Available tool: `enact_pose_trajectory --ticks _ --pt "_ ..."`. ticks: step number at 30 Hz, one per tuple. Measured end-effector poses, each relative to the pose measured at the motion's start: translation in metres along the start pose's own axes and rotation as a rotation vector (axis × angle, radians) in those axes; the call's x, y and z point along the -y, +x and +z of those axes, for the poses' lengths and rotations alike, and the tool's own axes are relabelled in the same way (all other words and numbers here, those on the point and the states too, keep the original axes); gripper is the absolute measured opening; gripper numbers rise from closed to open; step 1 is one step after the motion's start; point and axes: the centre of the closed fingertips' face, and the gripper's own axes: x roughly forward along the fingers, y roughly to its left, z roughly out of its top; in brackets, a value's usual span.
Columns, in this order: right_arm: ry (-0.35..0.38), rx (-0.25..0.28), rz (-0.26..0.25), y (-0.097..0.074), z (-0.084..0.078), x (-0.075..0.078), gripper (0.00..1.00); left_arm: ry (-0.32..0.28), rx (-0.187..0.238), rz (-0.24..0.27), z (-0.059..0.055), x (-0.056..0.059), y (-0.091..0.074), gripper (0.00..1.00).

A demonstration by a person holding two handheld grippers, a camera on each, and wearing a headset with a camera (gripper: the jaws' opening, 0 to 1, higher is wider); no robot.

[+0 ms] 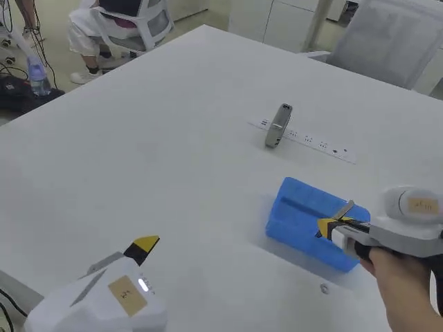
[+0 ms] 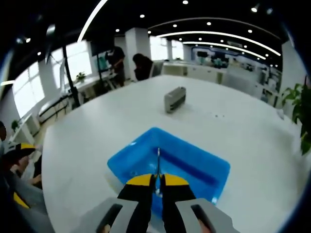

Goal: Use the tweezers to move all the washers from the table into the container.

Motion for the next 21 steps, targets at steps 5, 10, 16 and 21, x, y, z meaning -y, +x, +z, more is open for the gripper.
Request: enact_pose_trajectory --ticks 5,10,16,21 --pt "0.017 -0.007 0.002 0.006 -0.002 0.003 0.03 0.002 -0.007 -0.001 -0.001 0.000 0.000 0.89" --pt "0.021 -0.018 0.000 0.010 -0.005 0.005 0.03 0.003 -0.014 0.000 -0.002 0.000 0.000 0.89" --pt "0.022 -0.014 -0.005 0.010 -0.005 0.005 0.03 0.004 -0.016 0.000 -0.001 0.000 0.000 0.89" --pt "0.066 -0.012 -0.005 0.007 -0.006 0.007 0.04 0.006 -0.018 0.000 -0.001 0.000 0.000 0.89"
